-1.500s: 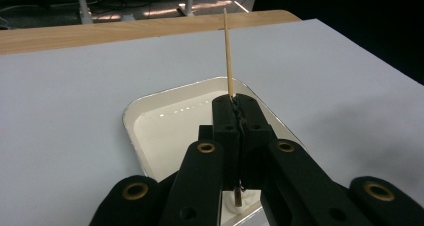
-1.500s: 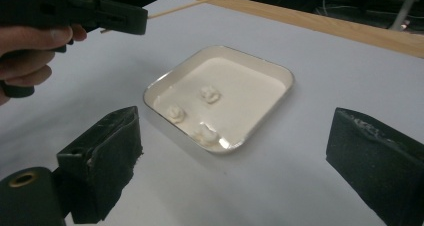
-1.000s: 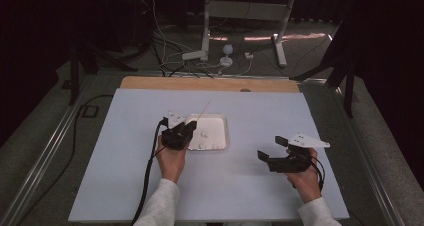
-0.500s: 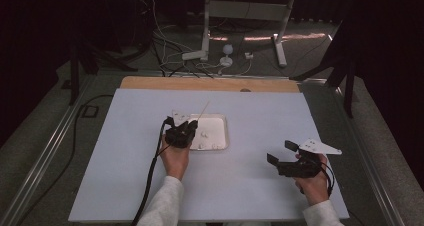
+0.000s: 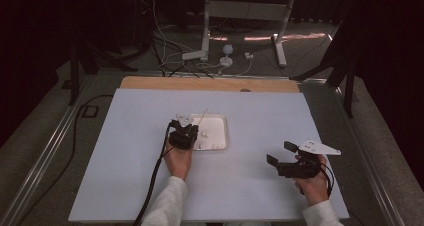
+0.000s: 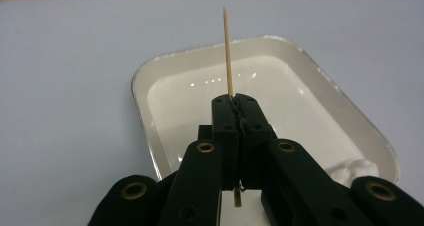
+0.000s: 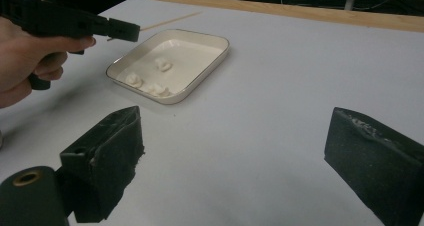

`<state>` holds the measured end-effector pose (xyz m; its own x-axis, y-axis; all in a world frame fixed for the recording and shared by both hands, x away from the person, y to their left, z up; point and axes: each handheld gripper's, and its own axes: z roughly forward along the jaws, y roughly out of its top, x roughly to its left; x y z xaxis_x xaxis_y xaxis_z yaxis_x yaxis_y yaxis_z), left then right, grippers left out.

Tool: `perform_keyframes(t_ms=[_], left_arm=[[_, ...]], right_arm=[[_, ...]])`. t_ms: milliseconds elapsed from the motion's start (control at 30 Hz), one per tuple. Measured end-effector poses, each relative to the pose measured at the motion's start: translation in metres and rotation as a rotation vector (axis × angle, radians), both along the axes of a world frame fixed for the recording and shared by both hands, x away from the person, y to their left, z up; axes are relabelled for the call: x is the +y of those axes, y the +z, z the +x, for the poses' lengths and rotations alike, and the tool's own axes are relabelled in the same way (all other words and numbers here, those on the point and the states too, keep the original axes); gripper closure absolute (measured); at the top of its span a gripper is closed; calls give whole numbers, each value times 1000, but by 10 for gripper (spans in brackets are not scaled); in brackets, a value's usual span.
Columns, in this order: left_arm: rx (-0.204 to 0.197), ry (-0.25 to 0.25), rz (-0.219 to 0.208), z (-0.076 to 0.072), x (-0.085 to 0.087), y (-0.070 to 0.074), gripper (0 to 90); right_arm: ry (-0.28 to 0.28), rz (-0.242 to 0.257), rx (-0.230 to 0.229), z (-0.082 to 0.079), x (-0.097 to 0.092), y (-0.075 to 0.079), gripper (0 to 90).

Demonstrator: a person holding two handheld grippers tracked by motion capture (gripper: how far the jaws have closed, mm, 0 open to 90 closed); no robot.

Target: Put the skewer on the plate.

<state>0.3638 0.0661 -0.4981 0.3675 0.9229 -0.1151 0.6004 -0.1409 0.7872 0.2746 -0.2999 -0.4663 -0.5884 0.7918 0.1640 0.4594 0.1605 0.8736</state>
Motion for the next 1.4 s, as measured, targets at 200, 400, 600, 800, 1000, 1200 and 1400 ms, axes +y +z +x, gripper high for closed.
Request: perform_keyframes(t_ms=[200,400,600,800,1000,1200,1400], left_arm=[[35,13,12,1,0,-8,890],[57,9,24,3,-2,-13,876],[75,6,30,3,-4,-16,823],[58,-9,-37,3,0,-13,609],[54,-46,-101,2,6,-7,437],[10,-75,-134,-4,11,5,257],[-23,-105,-174,-11,23,20,156]], right_arm=[[7,-3,2,0,1,-1,88],[9,-3,6,0,1,-2,89],[17,-12,5,0,4,-3,90],[15,-13,4,0,3,-3,90],[14,-12,1,-1,4,-3,89],[14,-10,-3,-1,4,-3,89],[12,-9,-5,-1,4,-3,89]])
